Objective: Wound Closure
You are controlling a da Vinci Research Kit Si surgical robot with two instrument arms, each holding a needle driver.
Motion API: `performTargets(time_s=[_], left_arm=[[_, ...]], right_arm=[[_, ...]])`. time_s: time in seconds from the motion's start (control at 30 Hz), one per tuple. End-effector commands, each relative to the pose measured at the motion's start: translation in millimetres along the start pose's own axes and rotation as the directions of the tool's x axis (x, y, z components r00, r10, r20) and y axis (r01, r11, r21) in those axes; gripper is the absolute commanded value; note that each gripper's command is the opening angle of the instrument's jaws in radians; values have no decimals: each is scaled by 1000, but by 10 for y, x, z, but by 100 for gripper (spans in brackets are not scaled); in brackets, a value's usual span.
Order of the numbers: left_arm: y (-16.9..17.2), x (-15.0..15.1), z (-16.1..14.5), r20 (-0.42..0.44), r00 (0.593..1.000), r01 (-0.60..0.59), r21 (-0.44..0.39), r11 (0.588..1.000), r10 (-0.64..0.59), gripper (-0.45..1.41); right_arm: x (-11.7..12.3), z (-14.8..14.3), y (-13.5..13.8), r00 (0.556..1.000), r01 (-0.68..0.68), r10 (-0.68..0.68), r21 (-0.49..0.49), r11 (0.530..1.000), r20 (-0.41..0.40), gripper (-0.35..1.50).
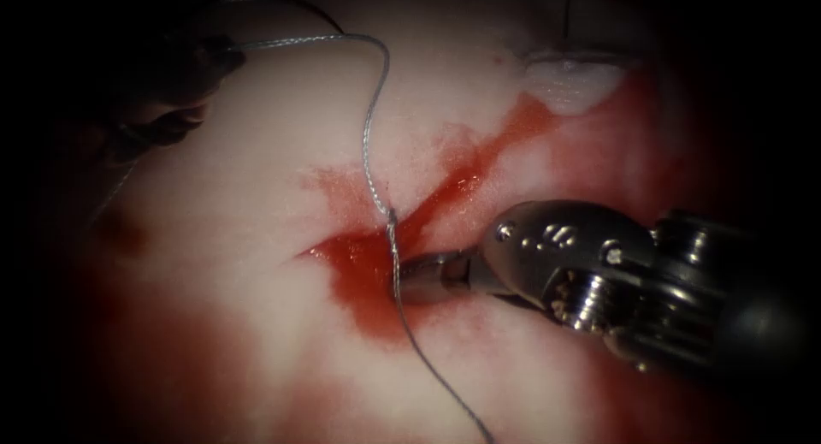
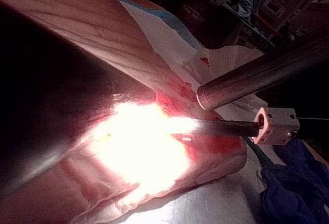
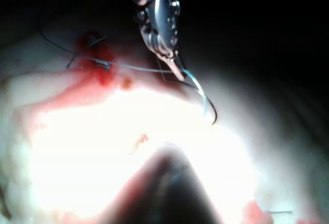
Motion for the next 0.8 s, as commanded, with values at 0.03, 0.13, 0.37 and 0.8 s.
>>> performTargets(time_s=[0.03, 0.13, 0.37, 0.8], left_arm=[[4, -12, 0, 5, 1000, 4, -3, 1000, -4, -45], [4, -12, 0, 5, 1000, 4, -3, 1000, -4, -45], [4, -12, 0, 6, 1000, 4, -3, 1000, -4, -45], [4, -12, 0, 5, 1000, 5, -4, 1000, -5, -45]], right_arm=[[19, 1, 6, 1000, -1, 0, -30, 1000, -16, -35], [23, -4, 7, 999, -12, 9, -77, 997, -31, -35], [48, -43, 8, 996, 6, -23, -198, 980, -85, -35], [50, -44, 12, 996, 3, -24, -251, 968, -82, -35]])
